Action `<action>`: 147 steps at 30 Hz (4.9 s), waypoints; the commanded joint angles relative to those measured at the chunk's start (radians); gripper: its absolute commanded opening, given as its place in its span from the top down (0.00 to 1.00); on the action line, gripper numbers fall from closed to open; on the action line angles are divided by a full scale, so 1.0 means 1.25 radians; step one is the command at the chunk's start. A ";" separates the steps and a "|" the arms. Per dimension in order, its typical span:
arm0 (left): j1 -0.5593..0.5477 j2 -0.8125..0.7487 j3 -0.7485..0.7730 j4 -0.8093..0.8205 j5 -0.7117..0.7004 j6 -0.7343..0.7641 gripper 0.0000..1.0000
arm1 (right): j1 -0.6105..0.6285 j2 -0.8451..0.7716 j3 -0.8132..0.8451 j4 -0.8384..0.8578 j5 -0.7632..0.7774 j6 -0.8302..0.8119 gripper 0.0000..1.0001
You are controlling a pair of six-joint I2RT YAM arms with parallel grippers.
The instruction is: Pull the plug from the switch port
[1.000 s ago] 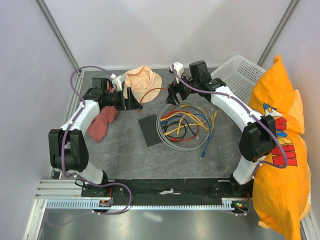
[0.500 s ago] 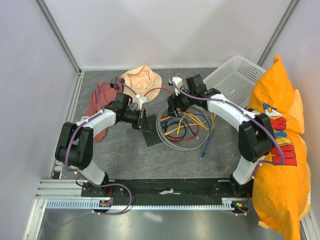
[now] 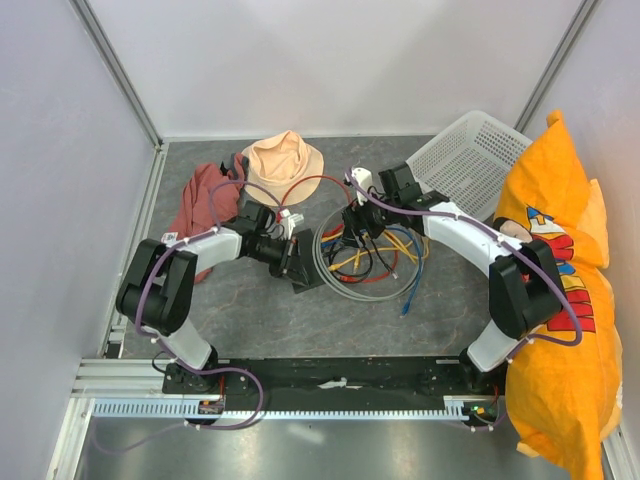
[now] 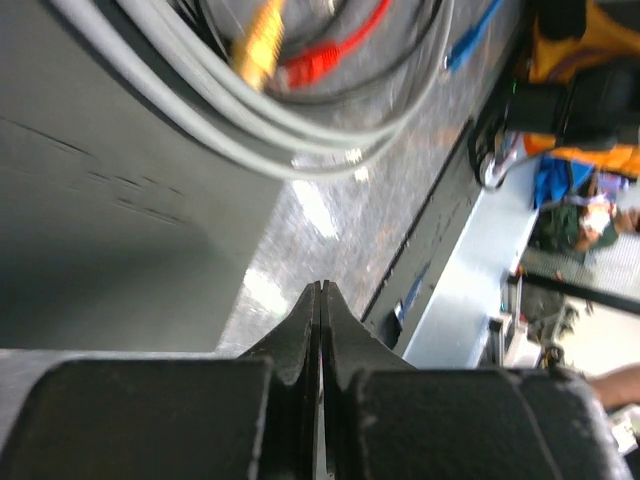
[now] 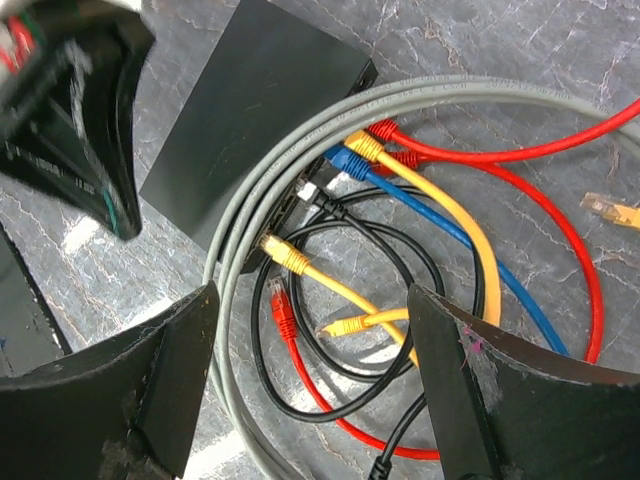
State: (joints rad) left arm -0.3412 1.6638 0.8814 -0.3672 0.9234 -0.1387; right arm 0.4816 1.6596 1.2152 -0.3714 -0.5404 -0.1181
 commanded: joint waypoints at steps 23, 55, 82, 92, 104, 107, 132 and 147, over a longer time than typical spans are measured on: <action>0.129 0.105 0.143 -0.036 -0.301 -0.002 0.98 | 0.071 0.085 0.001 0.044 0.017 -0.027 0.16; 0.196 -0.159 0.084 0.048 -0.194 -0.101 0.98 | 0.313 0.135 0.061 0.026 0.532 -0.168 0.18; 0.182 0.092 0.132 0.127 -0.147 -0.273 0.98 | 0.372 0.189 0.156 -0.048 0.203 -0.243 0.73; 0.268 -0.142 -0.078 0.218 -0.151 -0.449 0.98 | 0.425 0.265 0.245 -0.129 0.057 -0.230 0.67; 0.272 -0.049 0.130 0.129 -0.106 -0.343 0.95 | 0.193 0.183 0.317 -0.160 0.073 -0.218 0.43; 0.267 -0.017 0.217 0.078 -0.046 -0.261 0.91 | 0.114 0.277 0.416 -0.262 -0.061 -0.223 0.42; 0.105 0.199 0.398 -0.085 -0.226 0.078 0.76 | -0.025 0.572 0.559 -0.245 -0.391 -0.184 0.48; 0.101 0.268 0.348 -0.063 -0.302 0.051 0.79 | -0.020 0.554 0.493 -0.098 -0.251 -0.048 0.51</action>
State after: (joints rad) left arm -0.2111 1.9686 1.3266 -0.4694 0.6018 -0.0532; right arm 0.4515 2.3646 1.8462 -0.5686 -0.9092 -0.1940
